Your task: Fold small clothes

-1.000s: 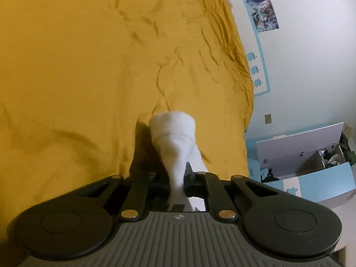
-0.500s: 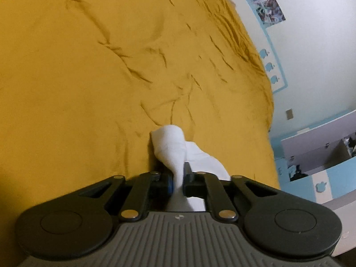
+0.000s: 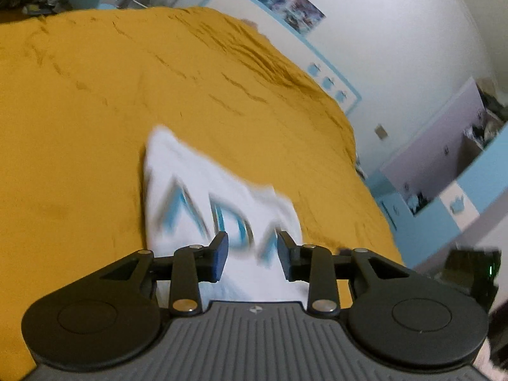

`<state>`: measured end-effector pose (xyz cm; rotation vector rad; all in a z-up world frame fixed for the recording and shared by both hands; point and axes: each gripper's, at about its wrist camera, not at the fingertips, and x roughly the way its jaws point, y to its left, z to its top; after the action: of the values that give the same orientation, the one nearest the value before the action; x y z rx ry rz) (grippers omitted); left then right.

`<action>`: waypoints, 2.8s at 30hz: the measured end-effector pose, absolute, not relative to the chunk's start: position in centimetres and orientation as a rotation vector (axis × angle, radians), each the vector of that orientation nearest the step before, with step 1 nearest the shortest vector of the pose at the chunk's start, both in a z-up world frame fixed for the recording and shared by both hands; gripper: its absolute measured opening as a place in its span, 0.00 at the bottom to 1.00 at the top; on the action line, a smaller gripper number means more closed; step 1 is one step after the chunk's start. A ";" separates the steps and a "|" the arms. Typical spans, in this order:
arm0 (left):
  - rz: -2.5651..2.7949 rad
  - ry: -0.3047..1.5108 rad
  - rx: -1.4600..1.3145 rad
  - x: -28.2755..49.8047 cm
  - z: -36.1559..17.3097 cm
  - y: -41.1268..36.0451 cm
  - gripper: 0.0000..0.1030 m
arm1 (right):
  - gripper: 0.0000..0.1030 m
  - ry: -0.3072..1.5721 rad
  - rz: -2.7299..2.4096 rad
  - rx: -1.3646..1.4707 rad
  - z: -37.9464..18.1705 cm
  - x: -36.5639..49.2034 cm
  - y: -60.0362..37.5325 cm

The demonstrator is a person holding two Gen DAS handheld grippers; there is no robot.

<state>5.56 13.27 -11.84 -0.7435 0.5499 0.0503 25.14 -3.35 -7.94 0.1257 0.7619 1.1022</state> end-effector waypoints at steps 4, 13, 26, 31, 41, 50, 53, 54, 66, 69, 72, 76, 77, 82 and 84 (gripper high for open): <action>0.108 0.629 -0.782 3.3 -15.0 11.3 0.36 | 0.27 0.856 1.072 0.062 -11.3 23.0 -3.9; 0.125 0.612 -0.789 2.4 -16.6 11.6 0.24 | 0.04 0.974 0.993 0.187 -15.1 23.8 -6.4; 0.116 0.619 -0.818 1.7 -16.1 8.9 0.34 | 0.40 0.736 1.005 0.218 -12.7 34.7 3.1; 0.105 0.628 -0.839 1.8 -16.7 9.5 0.34 | 0.31 0.840 0.913 0.173 -16.5 37.4 5.1; 0.111 0.548 -0.795 0.8 -13.3 9.2 0.32 | 0.33 0.740 0.989 0.162 -10.6 30.2 -0.7; 0.107 0.576 -0.728 1.9 -12.7 8.2 0.34 | 0.34 0.784 1.041 0.065 -10.7 19.1 -6.3; 0.136 0.647 -0.723 2.6 -14.4 7.7 0.34 | 0.34 0.857 0.924 0.080 -12.8 18.8 -7.0; 0.147 0.665 -0.724 2.7 -15.0 7.6 0.38 | 0.34 0.863 0.894 0.095 -13.6 18.8 -7.4; 0.144 0.655 -0.700 2.5 -14.5 7.3 0.46 | 0.39 0.879 0.814 0.126 -14.8 18.8 -6.6; 0.135 0.647 -0.684 2.4 -13.5 6.7 0.48 | 0.49 0.891 0.797 0.146 -13.9 18.6 -6.3; 0.133 0.630 -0.665 1.9 -12.3 6.0 0.49 | 0.53 0.856 0.813 0.142 -12.4 17.7 -6.1; 0.145 0.609 -0.613 1.1 -11.4 4.9 0.57 | 0.55 0.809 0.816 0.097 -11.8 16.0 -6.3; 0.150 0.611 -0.602 1.0 -11.5 4.8 0.57 | 0.55 0.805 0.815 0.084 -11.9 15.7 -6.5; 0.171 0.658 -0.610 1.1 -13.8 5.3 0.56 | 0.55 0.844 0.785 0.088 -14.1 15.6 -7.7; 0.172 0.658 -0.622 1.1 -14.2 5.6 0.55 | 0.55 0.845 0.790 0.089 -14.2 15.5 -7.8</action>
<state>1.07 5.58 -14.24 -0.6215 0.6580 0.1718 15.51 -7.80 -14.24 0.0891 0.8446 0.7903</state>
